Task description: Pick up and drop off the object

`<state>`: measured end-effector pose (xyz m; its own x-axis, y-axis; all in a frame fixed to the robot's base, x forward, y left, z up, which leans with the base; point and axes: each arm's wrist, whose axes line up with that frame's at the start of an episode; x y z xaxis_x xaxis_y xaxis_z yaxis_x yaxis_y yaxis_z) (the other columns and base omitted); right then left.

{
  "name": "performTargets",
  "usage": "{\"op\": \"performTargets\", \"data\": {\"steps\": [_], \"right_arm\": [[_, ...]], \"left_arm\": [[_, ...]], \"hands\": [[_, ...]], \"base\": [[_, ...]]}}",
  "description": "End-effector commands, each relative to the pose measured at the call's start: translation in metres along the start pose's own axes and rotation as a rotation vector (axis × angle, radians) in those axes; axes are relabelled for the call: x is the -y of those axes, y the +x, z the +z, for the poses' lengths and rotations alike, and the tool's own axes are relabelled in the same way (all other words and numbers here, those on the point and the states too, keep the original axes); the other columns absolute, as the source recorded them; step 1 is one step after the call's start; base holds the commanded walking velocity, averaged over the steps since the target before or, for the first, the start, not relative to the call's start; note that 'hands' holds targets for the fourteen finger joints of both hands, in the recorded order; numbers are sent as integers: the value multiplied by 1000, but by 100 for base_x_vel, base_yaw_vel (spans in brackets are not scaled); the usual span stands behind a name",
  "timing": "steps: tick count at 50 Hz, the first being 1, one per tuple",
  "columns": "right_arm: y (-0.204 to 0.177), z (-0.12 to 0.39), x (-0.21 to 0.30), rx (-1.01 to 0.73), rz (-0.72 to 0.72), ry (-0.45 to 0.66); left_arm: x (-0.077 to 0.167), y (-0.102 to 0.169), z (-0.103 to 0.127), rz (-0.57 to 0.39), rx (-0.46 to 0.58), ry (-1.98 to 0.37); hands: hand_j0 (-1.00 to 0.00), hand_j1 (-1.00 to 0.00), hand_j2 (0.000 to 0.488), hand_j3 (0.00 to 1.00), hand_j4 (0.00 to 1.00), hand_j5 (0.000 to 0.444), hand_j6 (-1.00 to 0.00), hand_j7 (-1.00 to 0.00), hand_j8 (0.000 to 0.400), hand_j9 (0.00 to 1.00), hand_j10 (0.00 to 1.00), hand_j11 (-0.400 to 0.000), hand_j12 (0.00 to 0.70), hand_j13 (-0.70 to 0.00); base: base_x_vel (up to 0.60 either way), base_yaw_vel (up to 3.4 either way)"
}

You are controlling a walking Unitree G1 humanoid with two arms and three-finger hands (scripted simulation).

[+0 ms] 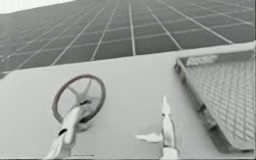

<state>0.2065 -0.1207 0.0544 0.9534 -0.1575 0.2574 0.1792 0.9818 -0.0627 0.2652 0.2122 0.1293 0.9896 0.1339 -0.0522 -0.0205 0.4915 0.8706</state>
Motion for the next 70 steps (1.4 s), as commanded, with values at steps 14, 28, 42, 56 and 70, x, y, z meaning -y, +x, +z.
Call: {"op": "performTargets", "data": {"steps": [14,28,42,56,70], "right_arm": [[14,-26,-57,84,176,-69],[30,12,-198,375,-232,39],[45,-17,-163,-127,-37,464],[35,-19,-81,-73,-583,421],[62,-66,-53,478,-284,145]], "left_arm": [[-73,-73,168,-279,161,-1278],[-30,-79,77,-521,275,-1927],[-8,-78,66,-485,192,-1857],[33,-39,46,-553,-122,-1667],[57,-56,37,-635,-200,-1699]], "hands": [[-1000,-1000,0,0,0,0,-1000,-1000,400,0,0,0,700,0],[-1000,-1000,0,0,0,0,-1000,-1000,400,0,0,0,700,0],[-1000,-1000,0,1000,1000,0,-1000,-1000,400,1000,1000,-400,700,-700],[0,0,0,1000,1000,0,0,0,0,1000,1000,-400,0,-700],[0,0,0,1000,1000,0,0,0,0,1000,1000,-400,0,-700]], "base": [[0,0],[0,0],[0,0],[0,0],[0,0]]}}
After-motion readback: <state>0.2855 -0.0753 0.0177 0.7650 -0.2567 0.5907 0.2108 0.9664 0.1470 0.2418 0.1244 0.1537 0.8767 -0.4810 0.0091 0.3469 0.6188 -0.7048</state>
